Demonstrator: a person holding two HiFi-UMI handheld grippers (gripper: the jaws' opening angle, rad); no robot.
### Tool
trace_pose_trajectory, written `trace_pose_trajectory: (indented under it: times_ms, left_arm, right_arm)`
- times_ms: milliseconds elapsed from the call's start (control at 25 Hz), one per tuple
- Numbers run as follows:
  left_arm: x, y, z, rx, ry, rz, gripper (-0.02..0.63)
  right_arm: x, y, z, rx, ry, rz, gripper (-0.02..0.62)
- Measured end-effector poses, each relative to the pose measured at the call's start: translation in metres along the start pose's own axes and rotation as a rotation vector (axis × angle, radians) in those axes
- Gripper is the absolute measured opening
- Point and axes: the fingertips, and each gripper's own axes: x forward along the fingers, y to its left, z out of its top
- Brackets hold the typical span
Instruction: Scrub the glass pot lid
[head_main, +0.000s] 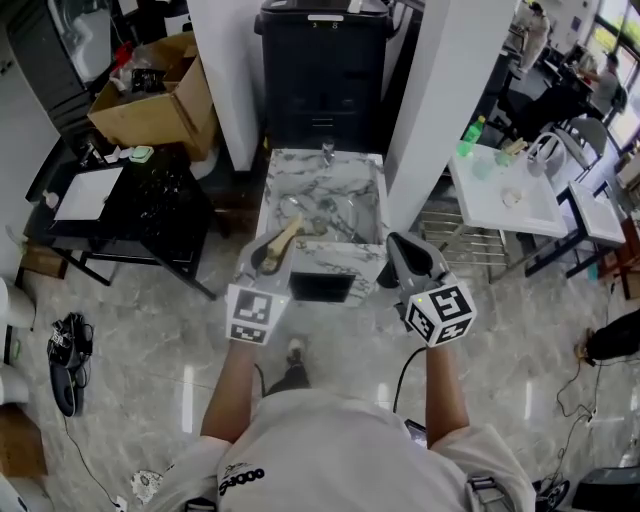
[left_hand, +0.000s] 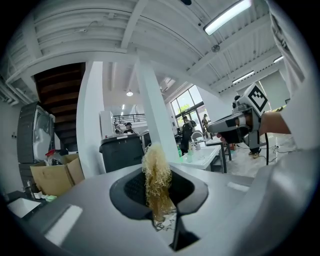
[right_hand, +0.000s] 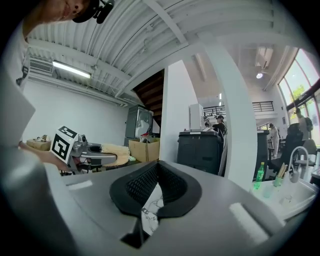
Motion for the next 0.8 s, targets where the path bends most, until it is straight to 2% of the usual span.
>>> trace_pose_trajectory:
  times_ms: [200, 800]
  left_arm:
    - [0.031, 0.038, -0.002, -0.002, -0.003, -0.006, 0.060]
    - [0.094, 0.103, -0.010, -0.015, -0.019, -0.070, 0.060]
  right_arm:
    - [0.042, -0.013, 0.005, 0.010, 0.004, -0.012, 0.003]
    - [0.128, -0.034, 0.017, 0.015, 0.025, -0.048, 0.003]
